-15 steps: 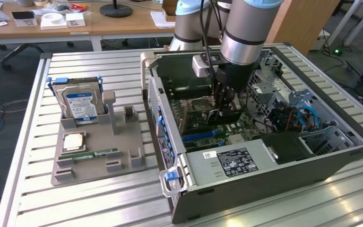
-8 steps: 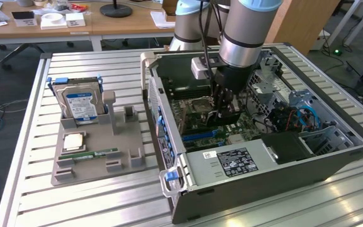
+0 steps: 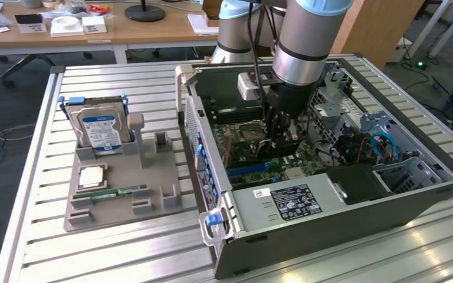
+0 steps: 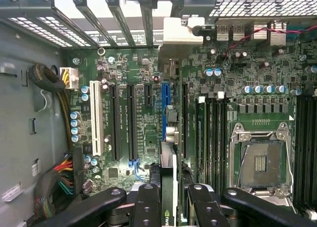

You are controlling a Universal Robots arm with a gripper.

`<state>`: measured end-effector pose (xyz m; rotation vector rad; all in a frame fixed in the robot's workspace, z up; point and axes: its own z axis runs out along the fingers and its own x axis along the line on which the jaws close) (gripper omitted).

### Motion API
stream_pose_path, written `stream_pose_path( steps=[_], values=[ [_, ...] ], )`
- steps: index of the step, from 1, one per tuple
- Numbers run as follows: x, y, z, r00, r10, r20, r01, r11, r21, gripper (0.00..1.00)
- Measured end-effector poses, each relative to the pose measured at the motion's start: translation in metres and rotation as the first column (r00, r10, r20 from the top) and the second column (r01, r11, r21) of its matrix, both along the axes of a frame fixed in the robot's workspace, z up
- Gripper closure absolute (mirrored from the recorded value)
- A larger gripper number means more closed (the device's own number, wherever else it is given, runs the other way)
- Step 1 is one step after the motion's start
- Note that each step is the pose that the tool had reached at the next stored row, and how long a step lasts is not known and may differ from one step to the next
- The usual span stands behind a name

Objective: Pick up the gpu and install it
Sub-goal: 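Insert the gpu into the slot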

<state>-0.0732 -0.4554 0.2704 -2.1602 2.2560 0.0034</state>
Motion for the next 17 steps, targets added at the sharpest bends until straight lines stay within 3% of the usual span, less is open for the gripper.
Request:
stream_pose_path(
  steps=[17],
  values=[
    [-0.0102,-0.0023,-0.0011,1.0,0.0,0.0,0.0,1.0,0.0001,0.74]
  ],
)
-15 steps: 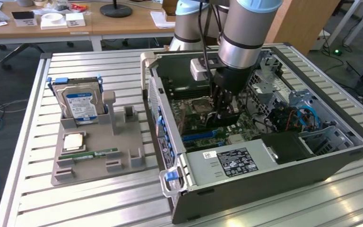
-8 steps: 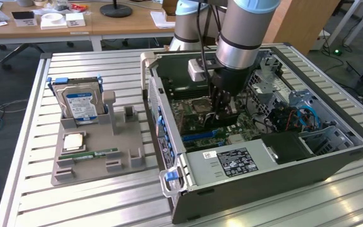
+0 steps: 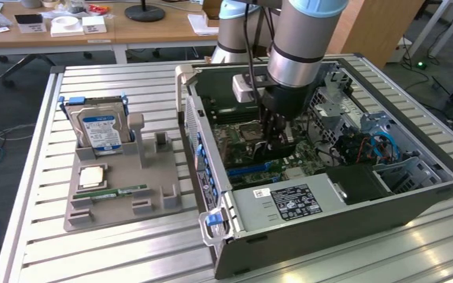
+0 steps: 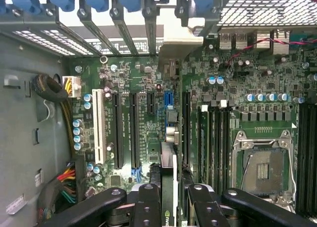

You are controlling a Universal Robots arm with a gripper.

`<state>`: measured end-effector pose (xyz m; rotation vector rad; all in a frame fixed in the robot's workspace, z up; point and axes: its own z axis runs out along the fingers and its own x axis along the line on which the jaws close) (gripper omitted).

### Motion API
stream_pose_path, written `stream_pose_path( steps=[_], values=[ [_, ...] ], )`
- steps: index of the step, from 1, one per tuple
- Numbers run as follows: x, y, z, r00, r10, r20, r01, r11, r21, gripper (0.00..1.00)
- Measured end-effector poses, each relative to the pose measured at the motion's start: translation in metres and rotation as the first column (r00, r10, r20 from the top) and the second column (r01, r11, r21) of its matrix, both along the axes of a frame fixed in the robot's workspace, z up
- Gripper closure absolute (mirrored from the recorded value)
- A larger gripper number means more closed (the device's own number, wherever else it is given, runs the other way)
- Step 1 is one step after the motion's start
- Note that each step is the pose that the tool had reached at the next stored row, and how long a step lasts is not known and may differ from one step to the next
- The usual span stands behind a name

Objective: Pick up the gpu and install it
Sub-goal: 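Insert the gpu into the slot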

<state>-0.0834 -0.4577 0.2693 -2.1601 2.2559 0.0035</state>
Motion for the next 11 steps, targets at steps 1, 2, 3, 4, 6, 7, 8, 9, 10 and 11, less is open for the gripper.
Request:
stream_pose_path(
  steps=[1,2,3,4,6,7,8,9,10,11],
  values=[
    [-0.0012,0.0,-0.0002,1.0,0.0,0.0001,0.0,1.0,0.0,0.74],
    [-0.0023,0.0,-0.0002,1.0,0.0,0.0,0.0,1.0,-0.0001,0.74],
    [-0.003,0.0,-0.0003,1.0,0.0,0.0,0.0,1.0,-0.0001,0.74],
    [-0.0034,-0.0003,-0.0003,1.0,0.0,0.0,0.0,1.0,-0.0002,0.74],
    [-0.0039,-0.0011,-0.0004,1.0,0.0,0.0,0.0,1.0,-0.0001,0.74],
    [-0.0041,-0.0015,-0.0004,1.0,0.0,0.0,0.0,1.0,-0.0001,0.74],
    [-0.0044,-0.002,-0.0005,1.0,0.0,0.0,0.0,1.0,-0.0001,0.74],
    [-0.0047,-0.0025,-0.0005,1.0,0.0,0.0,0.0,1.0,-0.0001,0.74],
    [-0.005,-0.0028,-0.0006,1.0,0.0,0.0,0.0,1.0,-0.0001,0.74],
    [-0.0052,-0.0028,-0.0006,1.0,0.0,0.0,0.0,1.0,0.0,0.74]
  ],
)
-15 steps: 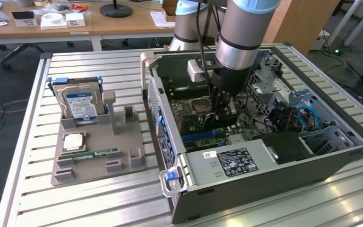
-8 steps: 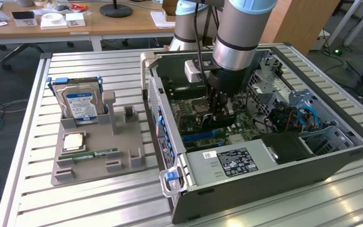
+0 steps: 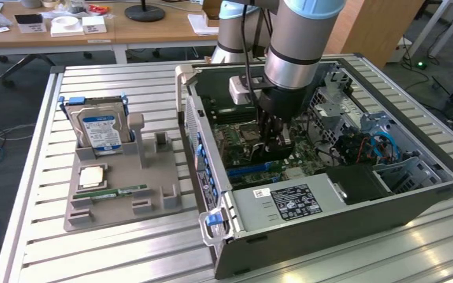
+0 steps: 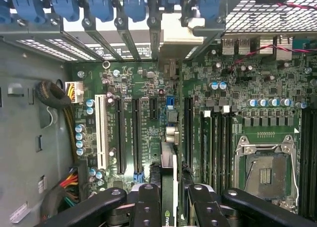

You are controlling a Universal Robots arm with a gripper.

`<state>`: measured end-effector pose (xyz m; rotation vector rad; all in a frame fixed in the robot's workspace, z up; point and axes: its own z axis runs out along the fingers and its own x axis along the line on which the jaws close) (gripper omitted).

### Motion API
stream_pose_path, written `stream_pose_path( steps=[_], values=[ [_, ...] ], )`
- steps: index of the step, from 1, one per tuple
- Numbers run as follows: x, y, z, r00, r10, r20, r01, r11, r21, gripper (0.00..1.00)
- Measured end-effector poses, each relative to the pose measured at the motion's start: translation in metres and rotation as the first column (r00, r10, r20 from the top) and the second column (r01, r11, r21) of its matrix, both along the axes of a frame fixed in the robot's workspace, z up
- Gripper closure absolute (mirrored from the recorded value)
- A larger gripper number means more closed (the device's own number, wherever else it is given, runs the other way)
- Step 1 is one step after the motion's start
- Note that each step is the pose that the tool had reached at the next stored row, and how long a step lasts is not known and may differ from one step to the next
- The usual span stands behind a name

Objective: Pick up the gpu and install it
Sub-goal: 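Insert the gpu into the slot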

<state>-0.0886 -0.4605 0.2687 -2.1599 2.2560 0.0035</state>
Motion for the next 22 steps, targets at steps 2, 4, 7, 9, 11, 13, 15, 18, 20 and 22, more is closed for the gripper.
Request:
stream_pose_path(
  steps=[2,4,7,9,11,13,15,18,20,22],
  values=[
    [-0.0003,0.0,0.0,1.0,0.0,0.0,0.0,1.0,0.0,0.74],
    [-0.0011,0.0,-0.0001,1.0,0.0,0.0,0.0,1.0,-0.0001,0.74],
    [-0.0024,-0.0001,-0.0002,1.0,0.0,0.0,0.0,1.0,0.0,0.74],
    [-0.0032,-0.0001,-0.0009,1.0,0.0,0.0,0.0,1.0,0.0,0.74],
    [-0.0038,-0.0001,-0.0022,1.0,0.0,-0.0001,0.0,1.0,-0.0002,0.74],
    [-0.0042,-0.0001,-0.0034,1.0,0.0,0.0,0.0,1.0,0.0,0.74],
    [-0.0046,-0.0001,-0.0043,1.0,0.0,-0.0001,0.0,1.0,-0.0002,0.74],
    [-0.0049,-0.0001,-0.005,1.0,0.0,-0.0001,0.0,1.0,-0.0002,0.74],
    [-0.0051,-0.0001,-0.0056,1.0,0.0,0.0,0.0,1.0,0.0,0.74],
    [-0.0053,-0.0001,-0.0059,1.0,0.0,-0.0001,0.0,1.0,-0.0003,0.74]
  ],
)
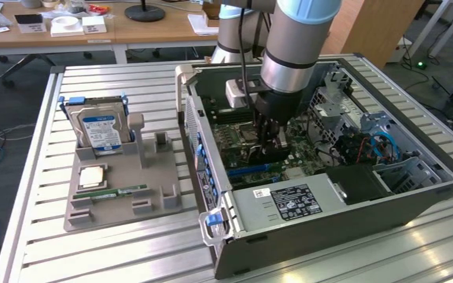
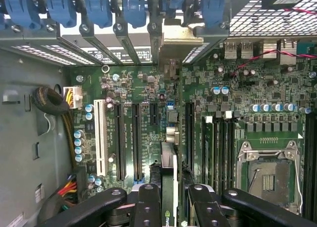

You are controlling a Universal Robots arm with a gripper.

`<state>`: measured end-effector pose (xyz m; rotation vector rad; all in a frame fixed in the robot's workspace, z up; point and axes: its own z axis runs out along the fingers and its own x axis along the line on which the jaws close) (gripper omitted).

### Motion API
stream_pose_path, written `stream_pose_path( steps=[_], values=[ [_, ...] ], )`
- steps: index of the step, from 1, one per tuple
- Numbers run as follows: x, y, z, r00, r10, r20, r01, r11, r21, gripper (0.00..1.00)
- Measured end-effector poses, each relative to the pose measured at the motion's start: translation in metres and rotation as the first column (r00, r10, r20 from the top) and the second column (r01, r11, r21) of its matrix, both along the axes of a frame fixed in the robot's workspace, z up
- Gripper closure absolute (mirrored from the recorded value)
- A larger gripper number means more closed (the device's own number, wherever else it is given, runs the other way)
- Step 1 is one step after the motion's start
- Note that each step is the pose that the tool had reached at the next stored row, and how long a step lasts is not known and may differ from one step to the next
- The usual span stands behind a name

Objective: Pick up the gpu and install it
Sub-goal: 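Insert the gpu into the slot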

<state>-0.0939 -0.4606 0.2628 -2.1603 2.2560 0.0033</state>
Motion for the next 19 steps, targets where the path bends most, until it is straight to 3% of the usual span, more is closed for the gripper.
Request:
stream_pose_path(
  steps=[19],
  values=[
    [-0.0027,-0.0014,-0.0011,1.0,0.0,0.0,0.0,1.0,0.0001,0.74]
  ],
)
